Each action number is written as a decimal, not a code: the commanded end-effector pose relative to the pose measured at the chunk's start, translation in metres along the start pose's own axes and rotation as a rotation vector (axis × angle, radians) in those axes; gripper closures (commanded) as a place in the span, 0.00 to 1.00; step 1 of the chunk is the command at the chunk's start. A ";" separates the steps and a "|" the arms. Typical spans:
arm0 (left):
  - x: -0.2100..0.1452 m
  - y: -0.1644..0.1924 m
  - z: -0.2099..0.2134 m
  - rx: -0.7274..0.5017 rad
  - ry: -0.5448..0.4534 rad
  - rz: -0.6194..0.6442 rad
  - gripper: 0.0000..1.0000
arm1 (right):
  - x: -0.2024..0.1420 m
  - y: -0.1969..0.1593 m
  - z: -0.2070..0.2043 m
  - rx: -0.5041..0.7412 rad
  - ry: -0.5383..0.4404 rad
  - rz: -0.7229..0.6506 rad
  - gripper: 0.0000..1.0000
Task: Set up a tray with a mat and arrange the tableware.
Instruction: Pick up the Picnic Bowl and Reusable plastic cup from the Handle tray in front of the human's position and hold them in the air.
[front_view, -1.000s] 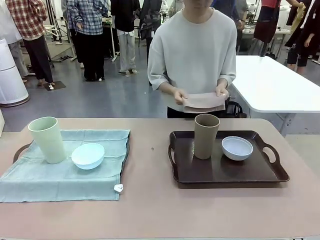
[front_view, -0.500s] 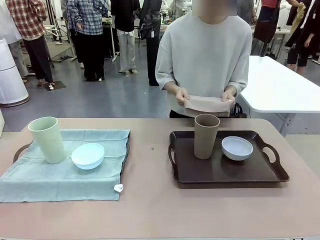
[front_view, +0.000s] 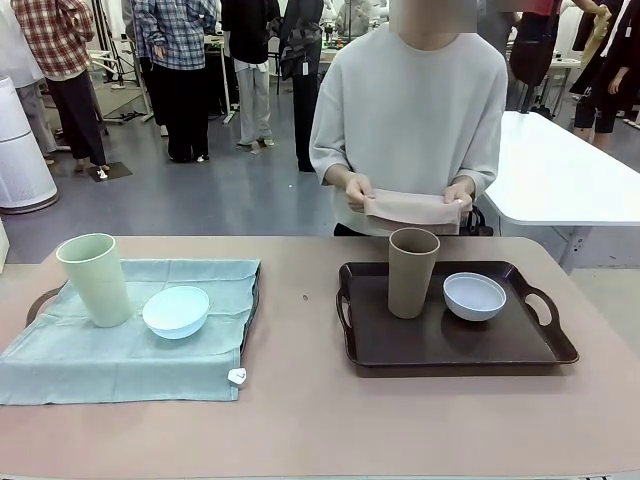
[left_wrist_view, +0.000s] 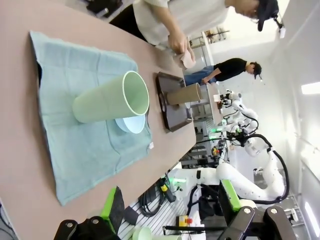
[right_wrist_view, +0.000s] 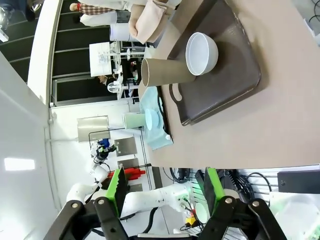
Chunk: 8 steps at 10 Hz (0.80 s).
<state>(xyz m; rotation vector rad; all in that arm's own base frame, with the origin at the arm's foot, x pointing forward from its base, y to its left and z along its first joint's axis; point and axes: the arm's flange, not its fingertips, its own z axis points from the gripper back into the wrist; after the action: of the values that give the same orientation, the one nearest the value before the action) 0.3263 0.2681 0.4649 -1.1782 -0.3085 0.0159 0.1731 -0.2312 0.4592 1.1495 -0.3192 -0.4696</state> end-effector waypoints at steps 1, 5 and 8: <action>-0.004 0.003 0.001 -0.013 -0.007 0.005 0.00 | 0.000 -0.003 0.002 0.017 -0.005 0.001 0.19; -0.004 0.003 0.001 -0.013 -0.007 0.005 0.00 | 0.000 -0.003 0.002 0.017 -0.005 0.001 0.19; -0.004 0.003 0.001 -0.013 -0.007 0.005 0.00 | 0.000 -0.003 0.002 0.017 -0.005 0.001 0.19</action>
<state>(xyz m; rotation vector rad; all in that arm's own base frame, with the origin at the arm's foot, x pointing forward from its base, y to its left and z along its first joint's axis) 0.3243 0.2695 0.4620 -1.1812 -0.3066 0.0257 0.1710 -0.2332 0.4578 1.1506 -0.3199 -0.4820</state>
